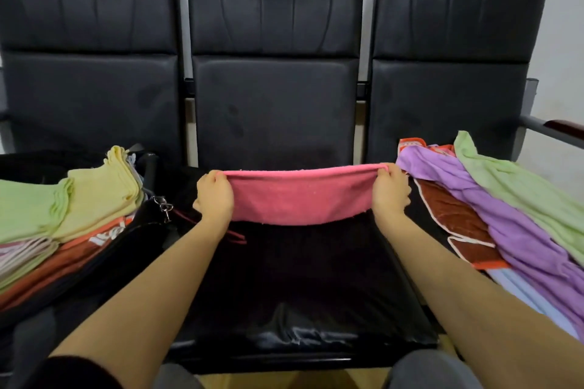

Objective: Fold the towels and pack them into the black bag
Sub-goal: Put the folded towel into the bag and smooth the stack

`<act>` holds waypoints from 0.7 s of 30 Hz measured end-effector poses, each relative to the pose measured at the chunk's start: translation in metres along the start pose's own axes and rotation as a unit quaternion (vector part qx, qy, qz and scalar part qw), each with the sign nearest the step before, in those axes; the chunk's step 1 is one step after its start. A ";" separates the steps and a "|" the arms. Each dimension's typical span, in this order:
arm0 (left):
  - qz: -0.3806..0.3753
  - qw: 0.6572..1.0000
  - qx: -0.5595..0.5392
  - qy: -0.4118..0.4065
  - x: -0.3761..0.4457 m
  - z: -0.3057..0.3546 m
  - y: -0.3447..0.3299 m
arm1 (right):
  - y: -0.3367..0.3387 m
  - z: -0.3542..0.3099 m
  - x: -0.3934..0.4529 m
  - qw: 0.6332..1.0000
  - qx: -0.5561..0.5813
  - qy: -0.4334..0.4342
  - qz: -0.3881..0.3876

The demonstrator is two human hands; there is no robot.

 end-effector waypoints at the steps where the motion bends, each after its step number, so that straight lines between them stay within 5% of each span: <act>1: 0.013 0.999 0.032 0.006 -0.005 -0.002 0.002 | 0.002 0.003 -0.005 0.999 -0.041 -0.006 0.015; 8: 0.002 0.977 0.215 0.009 -0.011 -0.024 0.000 | -0.003 0.028 -0.017 0.994 -0.100 -0.034 -0.008; 16: -0.092 0.870 0.476 -0.089 0.012 -0.060 -0.018 | -0.034 0.059 0.003 0.989 -0.122 -0.021 -0.083; 21: -0.061 0.831 0.515 -0.202 0.034 -0.070 -0.028 | -0.052 0.073 0.029 0.988 -0.134 0.002 -0.082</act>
Point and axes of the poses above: each hand's wrist, its own x-axis towards the middle knuckle, its own y-axis out of the back of the hand, z = x × y, the point moved 1 cm from there along x, towards the middle knuckle, and after that the axes turned 4 degrees about y, right-handed, at the moved point
